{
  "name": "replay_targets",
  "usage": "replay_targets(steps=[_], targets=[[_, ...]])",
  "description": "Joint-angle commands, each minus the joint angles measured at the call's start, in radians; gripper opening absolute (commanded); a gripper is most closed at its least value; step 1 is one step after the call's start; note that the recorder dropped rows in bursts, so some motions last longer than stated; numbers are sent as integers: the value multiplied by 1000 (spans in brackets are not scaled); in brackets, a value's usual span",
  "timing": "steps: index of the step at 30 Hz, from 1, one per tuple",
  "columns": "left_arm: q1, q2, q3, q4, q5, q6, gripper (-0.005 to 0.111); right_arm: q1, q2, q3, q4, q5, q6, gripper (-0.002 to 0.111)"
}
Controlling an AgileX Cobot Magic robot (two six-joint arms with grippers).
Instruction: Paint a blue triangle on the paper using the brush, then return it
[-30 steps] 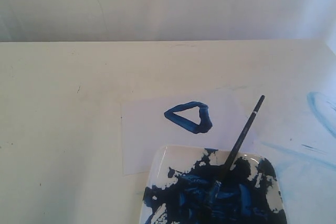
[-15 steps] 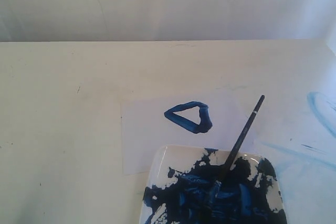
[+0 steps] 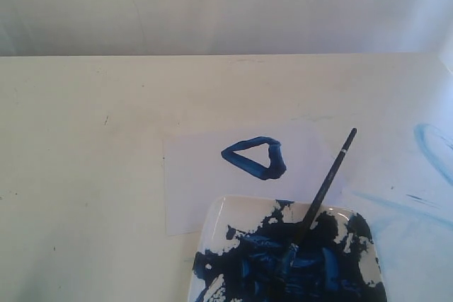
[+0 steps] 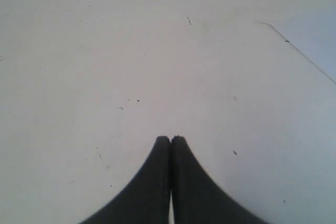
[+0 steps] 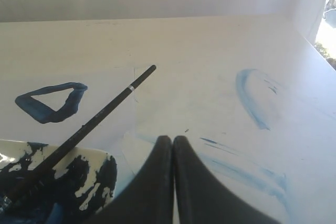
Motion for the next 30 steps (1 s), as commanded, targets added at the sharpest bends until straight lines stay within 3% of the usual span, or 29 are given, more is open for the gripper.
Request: replay_targets(steps=[1,21,30], targets=[[4,-4,3,44,-9,15,0,-8,-6,2,-6,-10,-10,0],[10,-4,3,49,-18,6,0,-8,-6,2,-6,-10,-10,0],[90,-4,3,49,-19,9,0,-8,-6,2,-6,-10,-10,0]])
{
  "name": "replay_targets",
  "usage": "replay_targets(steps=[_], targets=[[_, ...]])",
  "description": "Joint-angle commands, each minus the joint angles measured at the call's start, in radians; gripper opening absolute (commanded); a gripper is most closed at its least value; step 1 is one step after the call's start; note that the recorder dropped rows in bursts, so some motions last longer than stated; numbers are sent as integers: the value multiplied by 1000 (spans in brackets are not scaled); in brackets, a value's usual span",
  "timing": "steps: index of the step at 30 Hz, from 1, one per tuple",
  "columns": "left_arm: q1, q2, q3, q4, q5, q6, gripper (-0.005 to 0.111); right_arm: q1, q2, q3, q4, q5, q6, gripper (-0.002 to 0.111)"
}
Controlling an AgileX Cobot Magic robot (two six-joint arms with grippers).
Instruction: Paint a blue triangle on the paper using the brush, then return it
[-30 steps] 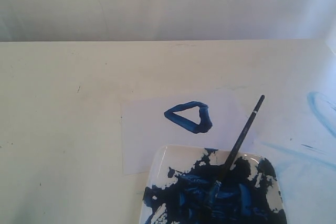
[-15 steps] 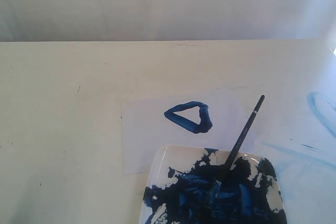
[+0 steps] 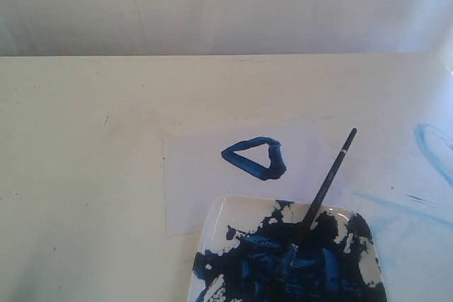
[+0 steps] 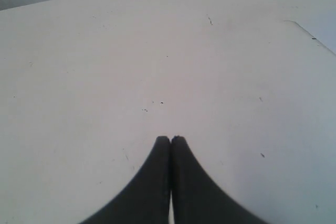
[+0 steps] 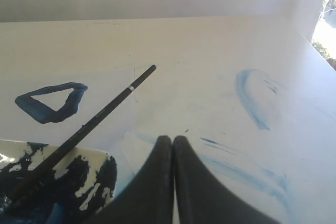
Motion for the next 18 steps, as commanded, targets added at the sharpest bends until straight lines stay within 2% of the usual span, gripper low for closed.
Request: replay_targets(steps=[1,5,10,18], targets=[[48,-4,3,-3,-6,2,0,-8,-6,2,-6,-10,-10,0],[106,-4,3,-3,-6,2,0,-8,-6,2,-6,-10,-10,0],[118,-4,3,25,-6,2,0,-10,-6,2,-6,-10,-10,0],[118,-4,3,47,-6,2,0,-147,-6,2,-2,-10,-10,0]])
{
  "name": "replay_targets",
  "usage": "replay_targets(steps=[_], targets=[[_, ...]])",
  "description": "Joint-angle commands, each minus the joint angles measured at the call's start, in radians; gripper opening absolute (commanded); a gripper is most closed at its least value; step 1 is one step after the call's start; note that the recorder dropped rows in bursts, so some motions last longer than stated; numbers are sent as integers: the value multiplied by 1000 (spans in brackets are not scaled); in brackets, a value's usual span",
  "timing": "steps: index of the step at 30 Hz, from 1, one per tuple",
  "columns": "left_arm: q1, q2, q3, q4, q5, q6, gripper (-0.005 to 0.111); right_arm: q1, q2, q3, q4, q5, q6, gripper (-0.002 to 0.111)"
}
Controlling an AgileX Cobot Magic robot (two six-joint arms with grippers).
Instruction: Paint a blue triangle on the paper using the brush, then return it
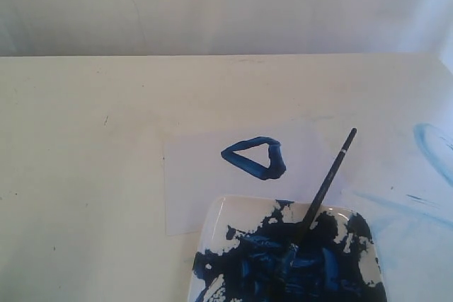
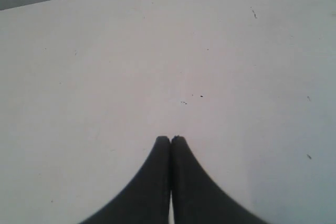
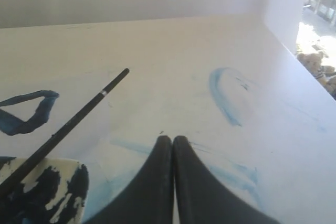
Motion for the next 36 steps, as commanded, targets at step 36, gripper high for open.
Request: replay_targets(steps=[36], targets=[[2,-4,3,-74,-6,0,0,-36,-6,2,-2,-10,-10,0]])
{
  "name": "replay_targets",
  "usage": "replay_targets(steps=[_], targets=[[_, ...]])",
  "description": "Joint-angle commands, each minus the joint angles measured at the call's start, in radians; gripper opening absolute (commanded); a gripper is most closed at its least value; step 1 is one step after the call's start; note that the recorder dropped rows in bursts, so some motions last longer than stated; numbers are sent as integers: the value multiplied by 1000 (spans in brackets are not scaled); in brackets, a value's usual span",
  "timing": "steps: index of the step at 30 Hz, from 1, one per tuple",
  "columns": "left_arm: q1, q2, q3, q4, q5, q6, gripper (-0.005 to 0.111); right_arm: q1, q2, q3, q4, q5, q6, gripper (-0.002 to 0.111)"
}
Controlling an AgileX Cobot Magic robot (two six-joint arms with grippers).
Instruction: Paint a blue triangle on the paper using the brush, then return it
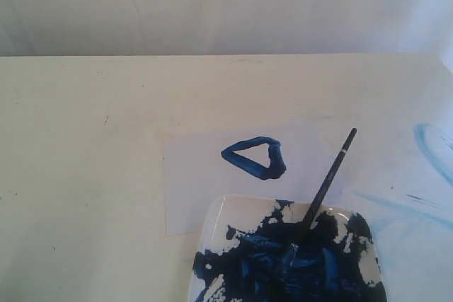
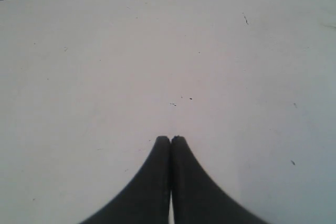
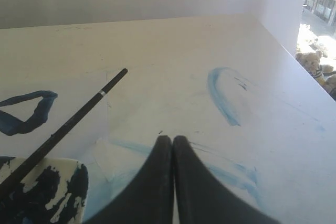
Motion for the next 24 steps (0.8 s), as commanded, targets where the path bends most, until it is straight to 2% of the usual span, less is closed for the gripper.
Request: replay_targets(steps=[1,24], targets=[[2,-4,3,-11,-6,-2,0,-36,-6,2,-2,-10,-10,0],[2,-4,3,-11,-6,-2,0,-36,-6,2,-2,-10,-10,0]])
